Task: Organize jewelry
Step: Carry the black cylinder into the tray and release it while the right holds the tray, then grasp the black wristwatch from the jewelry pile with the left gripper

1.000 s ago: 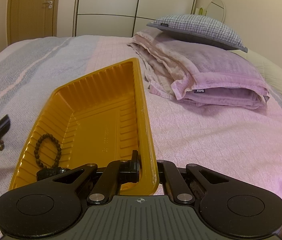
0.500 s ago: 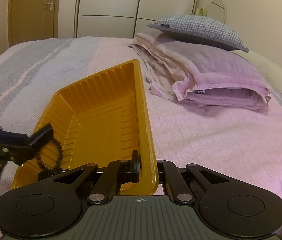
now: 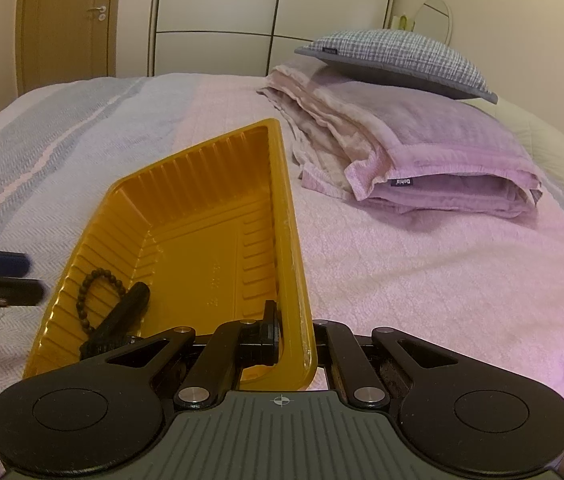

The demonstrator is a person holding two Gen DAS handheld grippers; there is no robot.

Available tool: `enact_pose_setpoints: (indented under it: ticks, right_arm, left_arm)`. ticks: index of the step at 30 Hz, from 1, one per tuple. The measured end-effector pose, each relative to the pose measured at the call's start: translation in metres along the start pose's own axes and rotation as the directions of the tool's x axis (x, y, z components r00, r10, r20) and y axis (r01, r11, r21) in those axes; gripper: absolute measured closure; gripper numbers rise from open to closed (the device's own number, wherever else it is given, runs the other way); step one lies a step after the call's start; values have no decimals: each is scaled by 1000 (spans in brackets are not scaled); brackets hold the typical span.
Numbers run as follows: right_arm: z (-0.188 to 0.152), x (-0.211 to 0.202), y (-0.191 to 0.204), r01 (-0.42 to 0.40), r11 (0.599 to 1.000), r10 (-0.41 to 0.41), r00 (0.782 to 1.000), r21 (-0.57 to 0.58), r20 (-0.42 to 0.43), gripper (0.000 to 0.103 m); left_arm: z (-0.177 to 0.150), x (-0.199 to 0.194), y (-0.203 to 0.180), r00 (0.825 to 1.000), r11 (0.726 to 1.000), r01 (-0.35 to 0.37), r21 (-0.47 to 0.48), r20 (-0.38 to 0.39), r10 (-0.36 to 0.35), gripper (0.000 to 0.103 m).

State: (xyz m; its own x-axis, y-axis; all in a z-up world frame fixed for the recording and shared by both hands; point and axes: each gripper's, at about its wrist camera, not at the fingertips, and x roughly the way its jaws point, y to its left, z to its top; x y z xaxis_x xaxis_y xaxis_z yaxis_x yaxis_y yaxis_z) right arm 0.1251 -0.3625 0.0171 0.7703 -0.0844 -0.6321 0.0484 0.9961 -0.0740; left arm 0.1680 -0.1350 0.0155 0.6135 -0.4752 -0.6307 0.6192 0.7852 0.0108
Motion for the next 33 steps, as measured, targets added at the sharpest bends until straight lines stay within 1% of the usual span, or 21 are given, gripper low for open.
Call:
enact_pose_setpoints:
  ticks: [3,5,10,13,15,17,18,20,22,26,30,33]
  right_arm:
    - [0,-1,1,0,1000,0,1000,-2,1,99]
    - [0,-1,1,1,1000,-1,1000,-3,2,99]
    - [1,-3,2,3,1000,-3,1000,-6,4,99]
    - [1,-3,4,9,1000,-9,1000,-11,2,99]
    - [2,-3,5,13,1000,-13,1000,-15,0,99]
    - [2,-3,5,16,1000,-16,1000,-17,-2,99]
    - [1,-3,5,18,1000,-18,1000,-18,-3,99]
    - [2,-2,6,19,1000,-19,1000,-18,-4,99]
    - [1,-3,6,20,1000,-20,1000,-18,-5,99]
    - [2,-2,5,20,1000,-20,1000,-20,-7,99]
    - [1,-1,5,21,1000,-21,1000,-21,-7,99]
    - [1,-2,5,20,1000,-20,1000,-21,-8,99]
  left_arm:
    - [-18,-22,16,999,998,-44,-46,-2,44,80]
    - [-33,-36,28,996,993,-89,-75,-12,88,80]
    - [-66,-69,56,979,968,-206,-142,-46,201,79]
    - [-78,-82,70,966,952,-257,-167,-58,250,79]
    - [-83,-86,77,961,945,-276,-175,-64,269,79]
    - [-86,-85,82,958,942,-287,-172,-74,279,78]
    - [-87,-83,82,957,942,-290,-170,-75,281,75]
    - [-86,-77,82,958,944,-286,-165,-72,277,73]
    - [-84,-68,81,958,945,-287,-156,-73,279,68]
    - [-81,-44,75,953,950,-298,-92,-81,291,62]
    - [-82,-23,74,947,949,-308,-65,-122,298,49]
    - [-80,-15,74,947,948,-308,-77,-121,298,48]
